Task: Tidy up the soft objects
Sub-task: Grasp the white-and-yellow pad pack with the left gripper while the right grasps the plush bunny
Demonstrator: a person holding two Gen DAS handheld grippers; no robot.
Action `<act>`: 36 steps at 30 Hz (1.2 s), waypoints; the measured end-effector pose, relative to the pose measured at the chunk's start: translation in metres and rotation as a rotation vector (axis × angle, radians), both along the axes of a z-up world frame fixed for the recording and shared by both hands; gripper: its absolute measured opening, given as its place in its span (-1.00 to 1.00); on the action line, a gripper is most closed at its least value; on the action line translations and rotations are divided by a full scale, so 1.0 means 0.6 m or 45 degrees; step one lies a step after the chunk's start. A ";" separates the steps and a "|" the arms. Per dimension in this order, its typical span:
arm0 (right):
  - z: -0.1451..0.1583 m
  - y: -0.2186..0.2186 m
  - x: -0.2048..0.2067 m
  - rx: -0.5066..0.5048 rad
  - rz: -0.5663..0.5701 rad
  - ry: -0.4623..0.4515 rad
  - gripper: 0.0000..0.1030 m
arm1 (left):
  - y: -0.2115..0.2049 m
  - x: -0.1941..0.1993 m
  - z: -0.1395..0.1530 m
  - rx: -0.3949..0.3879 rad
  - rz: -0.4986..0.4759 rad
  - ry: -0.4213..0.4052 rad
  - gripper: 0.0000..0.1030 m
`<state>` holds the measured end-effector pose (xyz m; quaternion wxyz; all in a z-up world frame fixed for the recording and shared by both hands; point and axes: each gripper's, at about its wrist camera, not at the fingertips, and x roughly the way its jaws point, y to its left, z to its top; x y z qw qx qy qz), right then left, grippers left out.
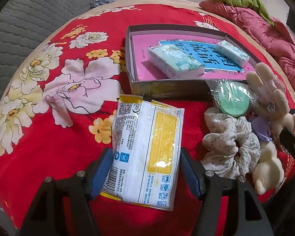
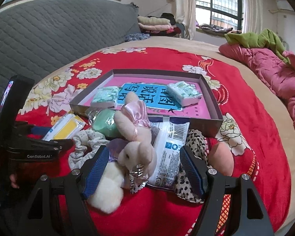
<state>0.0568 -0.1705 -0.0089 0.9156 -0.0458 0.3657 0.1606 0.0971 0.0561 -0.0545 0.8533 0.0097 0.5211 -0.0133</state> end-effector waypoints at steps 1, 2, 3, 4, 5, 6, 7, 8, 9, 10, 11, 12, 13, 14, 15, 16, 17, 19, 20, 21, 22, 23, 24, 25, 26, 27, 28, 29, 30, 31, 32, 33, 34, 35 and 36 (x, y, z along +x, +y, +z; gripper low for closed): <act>0.000 0.001 0.000 -0.003 0.001 -0.002 0.47 | -0.001 0.002 -0.001 0.002 -0.003 0.002 0.32; -0.001 0.003 0.001 -0.004 0.005 -0.004 0.47 | -0.001 0.003 -0.003 0.006 -0.006 0.005 0.32; -0.002 0.004 0.003 -0.007 0.010 -0.006 0.47 | -0.002 0.005 -0.004 0.013 -0.009 0.008 0.32; -0.003 0.005 0.004 -0.011 0.009 -0.010 0.47 | -0.003 0.007 -0.005 0.017 -0.013 0.009 0.32; -0.003 0.007 0.006 -0.013 0.010 -0.011 0.47 | -0.004 0.008 -0.006 0.022 -0.018 0.009 0.32; -0.004 0.007 0.008 -0.011 0.012 -0.010 0.47 | -0.005 0.009 -0.006 0.024 -0.020 0.008 0.32; -0.005 0.007 0.009 -0.010 0.009 -0.011 0.46 | -0.004 0.011 -0.005 0.018 -0.018 0.008 0.32; -0.006 0.007 0.010 -0.010 0.006 -0.014 0.39 | -0.003 0.011 -0.005 0.011 -0.015 0.007 0.32; -0.006 0.007 0.011 -0.006 0.007 -0.014 0.36 | -0.002 0.013 -0.005 0.003 -0.013 0.009 0.32; -0.007 0.007 0.013 -0.004 0.007 -0.015 0.29 | -0.001 0.015 -0.005 -0.006 -0.009 0.011 0.32; -0.007 0.007 0.014 -0.006 0.005 -0.019 0.21 | 0.000 0.015 -0.006 -0.009 -0.006 0.011 0.32; -0.008 0.007 0.015 -0.009 0.004 -0.021 0.16 | 0.000 0.016 -0.006 -0.011 -0.004 0.012 0.32; -0.010 0.008 0.018 -0.013 0.010 -0.018 0.08 | 0.000 0.016 -0.006 -0.011 -0.003 0.012 0.32; -0.011 0.008 0.019 -0.021 0.011 -0.016 0.03 | -0.001 0.016 -0.006 -0.011 -0.002 0.012 0.31; -0.014 0.009 0.021 -0.021 0.017 -0.013 0.00 | -0.001 0.016 -0.005 -0.012 -0.002 0.012 0.31; -0.015 0.009 0.021 -0.015 0.023 -0.011 -0.07 | -0.001 0.017 -0.005 -0.014 -0.002 0.010 0.29; -0.016 0.010 0.021 -0.009 0.030 -0.013 -0.15 | 0.000 0.017 -0.004 -0.017 0.000 0.011 0.28; -0.015 0.012 0.019 -0.004 0.047 -0.016 -0.25 | 0.001 0.016 -0.003 -0.023 0.001 0.008 0.25; -0.016 0.015 0.019 0.000 0.060 -0.011 -0.26 | 0.001 0.016 -0.003 -0.024 0.000 0.007 0.24; -0.017 0.017 0.019 -0.002 0.069 -0.009 -0.27 | 0.002 0.016 -0.002 -0.026 0.002 0.006 0.23; -0.018 0.018 0.017 -0.009 0.074 -0.015 -0.29 | 0.003 0.016 -0.002 -0.031 0.004 0.005 0.22; -0.018 0.019 0.016 -0.008 0.078 -0.017 -0.30 | 0.003 0.015 -0.001 -0.036 0.005 0.004 0.21; -0.018 0.018 0.016 -0.003 0.079 -0.017 -0.31 | 0.004 0.015 -0.001 -0.041 0.007 0.004 0.20; -0.018 0.015 0.016 0.007 0.078 -0.014 -0.32 | 0.006 0.015 0.000 -0.051 0.010 0.004 0.19; -0.017 0.013 0.016 0.016 0.079 -0.013 -0.32 | 0.007 0.015 0.001 -0.056 0.012 0.003 0.17; -0.016 0.011 0.016 0.024 0.079 -0.014 -0.32 | 0.008 0.015 0.001 -0.065 0.015 0.002 0.17; -0.015 0.008 0.015 0.031 0.077 -0.016 -0.32 | 0.010 0.015 0.002 -0.076 0.019 0.003 0.16; -0.014 0.006 0.014 0.034 0.076 -0.018 -0.32 | 0.011 0.014 0.003 -0.084 0.022 0.001 0.15; -0.014 0.005 0.014 0.036 0.074 -0.018 -0.32 | 0.013 0.014 0.005 -0.096 0.025 -0.004 0.15; -0.013 0.003 0.013 0.036 0.072 -0.021 -0.33 | 0.015 0.013 0.006 -0.107 0.028 -0.005 0.15; -0.011 0.001 0.011 0.034 0.068 -0.026 -0.33 | 0.017 0.013 0.007 -0.116 0.032 -0.006 0.14; -0.009 -0.001 0.010 0.035 0.065 -0.031 -0.33 | 0.019 0.012 0.009 -0.127 0.036 -0.008 0.14; -0.007 -0.004 0.009 0.043 0.064 -0.034 -0.33 | 0.021 0.010 0.011 -0.144 0.040 -0.014 0.14; -0.005 -0.007 0.008 0.048 0.062 -0.037 -0.33 | 0.023 0.008 0.014 -0.161 0.044 -0.021 0.13; -0.003 -0.010 0.008 0.053 0.057 -0.040 -0.33 | 0.024 0.006 0.016 -0.174 0.048 -0.024 0.13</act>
